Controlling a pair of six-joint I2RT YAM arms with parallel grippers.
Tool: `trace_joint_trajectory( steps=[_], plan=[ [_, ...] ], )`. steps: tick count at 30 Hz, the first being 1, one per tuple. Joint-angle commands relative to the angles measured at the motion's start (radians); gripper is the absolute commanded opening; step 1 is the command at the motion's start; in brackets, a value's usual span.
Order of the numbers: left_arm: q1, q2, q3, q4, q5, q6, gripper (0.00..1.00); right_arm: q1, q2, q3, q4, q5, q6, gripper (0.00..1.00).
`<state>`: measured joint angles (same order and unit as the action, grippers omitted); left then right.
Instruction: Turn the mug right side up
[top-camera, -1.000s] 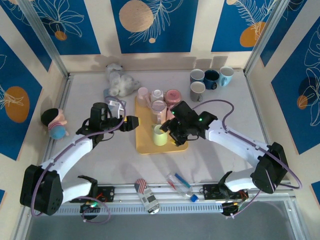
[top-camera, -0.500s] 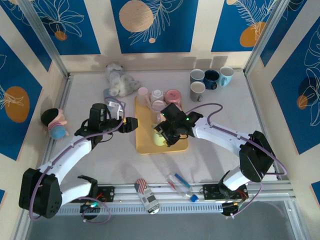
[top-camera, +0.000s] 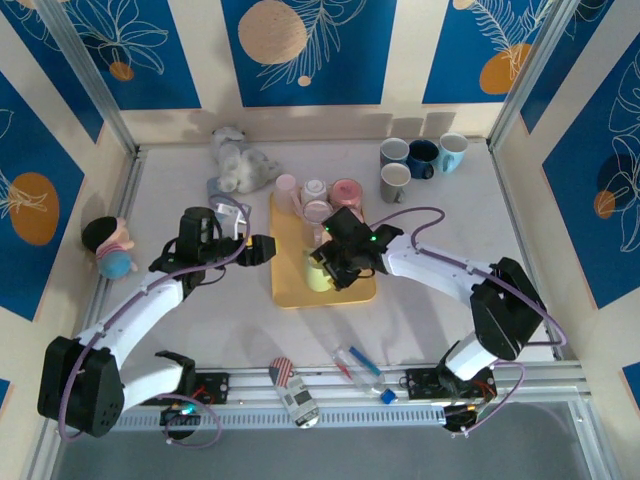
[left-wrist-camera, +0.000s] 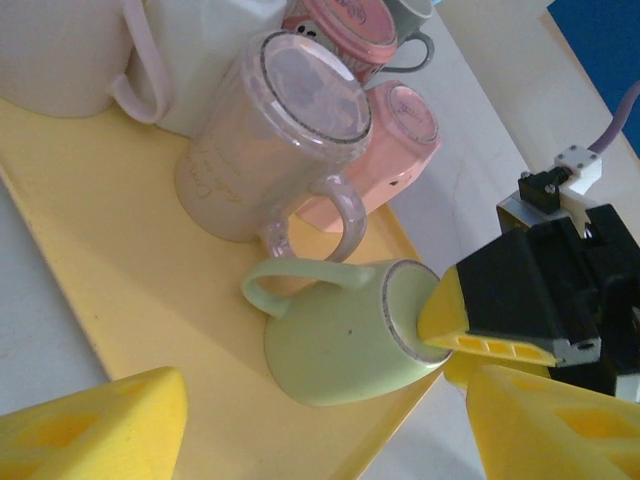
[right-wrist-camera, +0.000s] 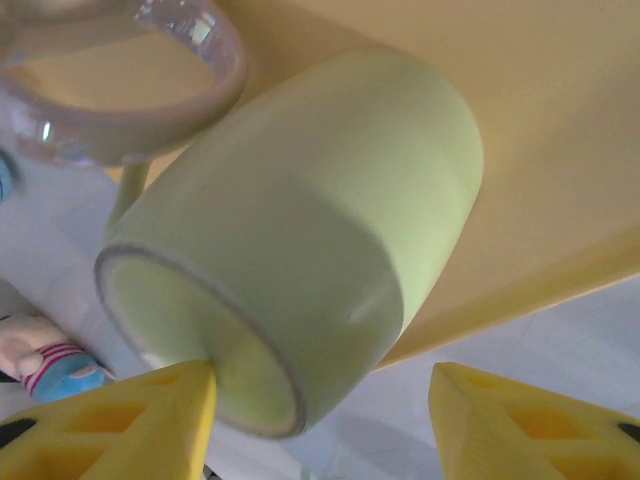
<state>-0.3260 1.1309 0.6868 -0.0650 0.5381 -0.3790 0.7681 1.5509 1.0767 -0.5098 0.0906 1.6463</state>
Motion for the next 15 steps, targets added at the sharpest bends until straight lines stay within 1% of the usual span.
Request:
trace_joint_trajectory(
  steps=[1,3,6,11,15],
  plan=[
    [-0.013,-0.026,-0.009,-0.048,-0.019,0.035,0.74,-0.032,0.006,-0.037,-0.044,-0.025,-0.071,0.57],
    [-0.013,-0.029,-0.011,-0.052,-0.025,0.04,0.74,-0.046,0.0,-0.061,-0.047,-0.039,-0.119,0.54],
    [-0.012,-0.025,-0.012,-0.061,-0.036,0.047,0.74,-0.066,0.001,-0.062,-0.079,-0.052,-0.242,0.5],
    [-0.012,-0.008,-0.003,-0.062,-0.039,0.053,0.74,-0.096,0.041,-0.009,-0.125,-0.119,-0.559,0.5],
    [-0.012,0.014,0.021,-0.102,-0.05,0.074,0.74,-0.119,0.088,0.034,-0.177,-0.255,-0.809,0.45]
  ],
)
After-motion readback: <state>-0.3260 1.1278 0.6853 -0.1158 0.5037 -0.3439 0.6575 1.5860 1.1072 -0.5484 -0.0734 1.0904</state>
